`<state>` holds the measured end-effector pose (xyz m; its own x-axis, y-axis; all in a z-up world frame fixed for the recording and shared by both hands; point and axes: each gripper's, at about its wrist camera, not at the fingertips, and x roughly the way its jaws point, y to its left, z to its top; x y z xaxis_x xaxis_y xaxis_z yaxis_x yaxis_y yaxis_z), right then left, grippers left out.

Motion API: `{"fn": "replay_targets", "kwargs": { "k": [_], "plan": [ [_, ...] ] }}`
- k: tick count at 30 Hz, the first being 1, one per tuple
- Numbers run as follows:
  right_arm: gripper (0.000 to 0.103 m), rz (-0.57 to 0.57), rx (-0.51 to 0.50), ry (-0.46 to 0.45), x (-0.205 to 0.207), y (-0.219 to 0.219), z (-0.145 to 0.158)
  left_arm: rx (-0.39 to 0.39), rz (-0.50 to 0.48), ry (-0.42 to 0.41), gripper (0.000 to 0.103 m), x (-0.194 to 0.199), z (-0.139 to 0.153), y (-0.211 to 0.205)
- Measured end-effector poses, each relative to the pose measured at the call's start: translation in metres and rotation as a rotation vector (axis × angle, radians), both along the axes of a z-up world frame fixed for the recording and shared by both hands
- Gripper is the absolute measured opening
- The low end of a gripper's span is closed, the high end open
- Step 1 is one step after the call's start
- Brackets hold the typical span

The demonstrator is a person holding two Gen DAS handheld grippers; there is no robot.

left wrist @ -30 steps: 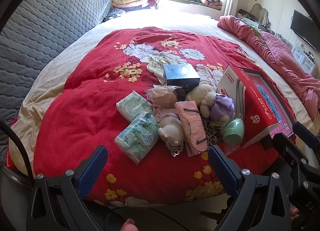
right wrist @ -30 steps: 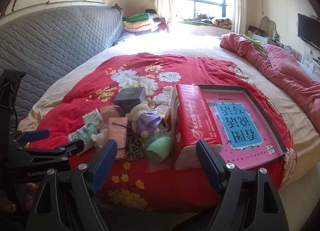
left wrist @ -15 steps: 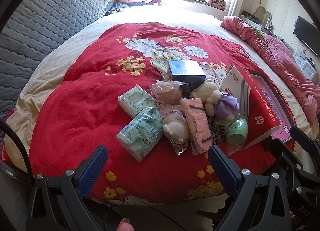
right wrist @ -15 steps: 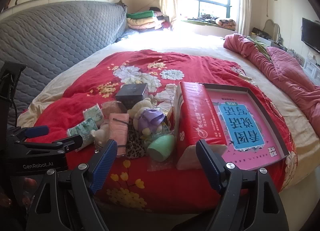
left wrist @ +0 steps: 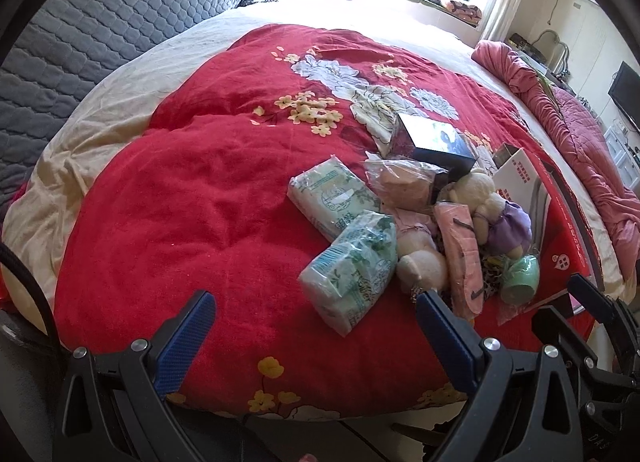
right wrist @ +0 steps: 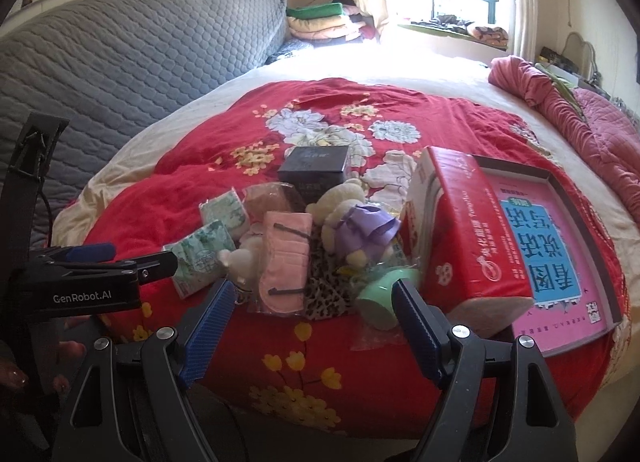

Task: Organize soft objects
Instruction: 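Grasp the wet-wipe pack with the left tool while the right tool grasps the pink mask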

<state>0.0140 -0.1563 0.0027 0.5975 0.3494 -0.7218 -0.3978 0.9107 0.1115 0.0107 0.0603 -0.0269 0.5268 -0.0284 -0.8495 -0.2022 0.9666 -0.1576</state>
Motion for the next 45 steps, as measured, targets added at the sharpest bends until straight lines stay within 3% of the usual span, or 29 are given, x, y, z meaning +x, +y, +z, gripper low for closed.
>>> {"fn": "replay_targets", "kwargs": {
  "k": [4,12,21,25,29,33,35,39,45],
  "plan": [
    [0.082,0.024,-0.017,0.023,0.008,0.015,-0.011,-0.075,-0.002,0.03,0.101,0.009,-0.014,0.013],
    [0.082,0.037,-0.03,0.085,0.025,0.024,-0.034,-0.128,-0.053,0.054,0.1,0.03,-0.036,0.017],
    [0.081,0.033,-0.026,0.09,0.041,0.032,-0.043,-0.175,-0.102,0.048,0.078,0.04,-0.044,0.015],
    [0.063,0.064,-0.032,0.105,0.047,0.04,-0.047,-0.188,-0.129,0.039,0.073,0.041,-0.044,0.011],
    [0.054,0.081,-0.041,0.122,0.052,0.046,-0.055,-0.196,-0.141,0.037,0.067,0.042,-0.045,0.007],
    [0.042,0.101,-0.019,0.103,0.051,0.046,-0.054,-0.225,-0.158,0.033,0.054,0.043,-0.046,0.005],
    [0.041,0.102,-0.006,0.105,0.052,0.044,-0.054,-0.236,-0.166,0.032,0.05,0.043,-0.046,0.004],
    [0.04,0.092,0.019,0.101,0.053,0.038,-0.052,-0.279,-0.183,0.021,0.028,0.043,-0.046,0.003],
    [0.04,0.082,0.056,0.042,0.05,0.03,-0.035,-0.265,-0.19,-0.028,0.025,0.038,-0.035,0.003]
  ]
}}
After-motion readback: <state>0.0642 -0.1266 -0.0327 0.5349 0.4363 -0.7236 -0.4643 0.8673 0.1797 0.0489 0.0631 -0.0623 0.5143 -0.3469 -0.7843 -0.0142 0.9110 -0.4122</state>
